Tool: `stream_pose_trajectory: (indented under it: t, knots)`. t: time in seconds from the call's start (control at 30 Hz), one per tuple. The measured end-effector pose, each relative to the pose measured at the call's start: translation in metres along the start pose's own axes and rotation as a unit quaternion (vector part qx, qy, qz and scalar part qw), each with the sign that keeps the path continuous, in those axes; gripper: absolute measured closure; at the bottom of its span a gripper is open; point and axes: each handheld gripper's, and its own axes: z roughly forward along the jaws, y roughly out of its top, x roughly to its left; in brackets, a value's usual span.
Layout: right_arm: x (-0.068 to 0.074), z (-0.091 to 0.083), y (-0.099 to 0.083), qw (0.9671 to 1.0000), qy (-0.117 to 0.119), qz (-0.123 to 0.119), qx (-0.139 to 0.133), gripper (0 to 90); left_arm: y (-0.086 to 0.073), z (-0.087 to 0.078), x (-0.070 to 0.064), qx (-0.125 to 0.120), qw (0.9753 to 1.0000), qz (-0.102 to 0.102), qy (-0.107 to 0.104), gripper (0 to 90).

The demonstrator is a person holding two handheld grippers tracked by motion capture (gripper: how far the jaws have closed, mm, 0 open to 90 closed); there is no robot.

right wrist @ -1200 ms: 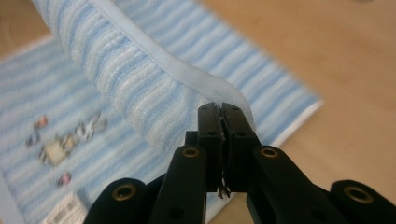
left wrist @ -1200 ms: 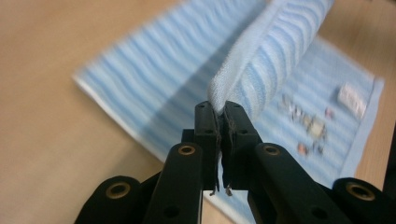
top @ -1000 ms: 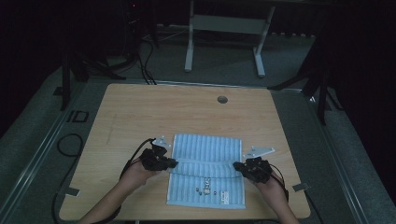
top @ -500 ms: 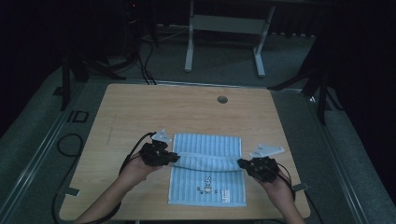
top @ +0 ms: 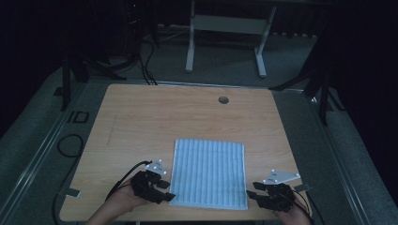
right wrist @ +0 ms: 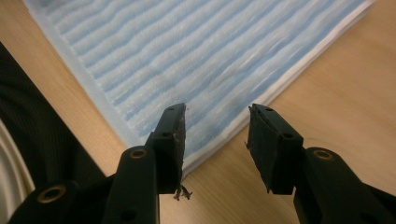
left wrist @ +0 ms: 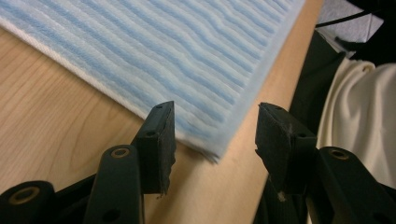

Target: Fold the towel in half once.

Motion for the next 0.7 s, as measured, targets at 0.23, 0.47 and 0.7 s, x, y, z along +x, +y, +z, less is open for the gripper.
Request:
stream_pose_trajectory:
  t: [0.23,0.47,0.7]
  knots:
    - [-0.011,0.027,-0.001,0.9995,0.007,-0.004,0.031,56.3,0.011,0.02,0.014,0.015,0.9997,0.005,0.02,47.5]
    - [-0.034,0.03,0.012,0.9996,-0.006,0.003,0.027,57.1,0.023,0.028,0.022,0.022,0.9993,0.009,0.027,45.9]
    - [-0.053,0.036,0.02,0.9994,-0.01,0.013,0.031,56.5,0.03,0.033,0.032,0.022,0.9983,0.017,0.05,44.9]
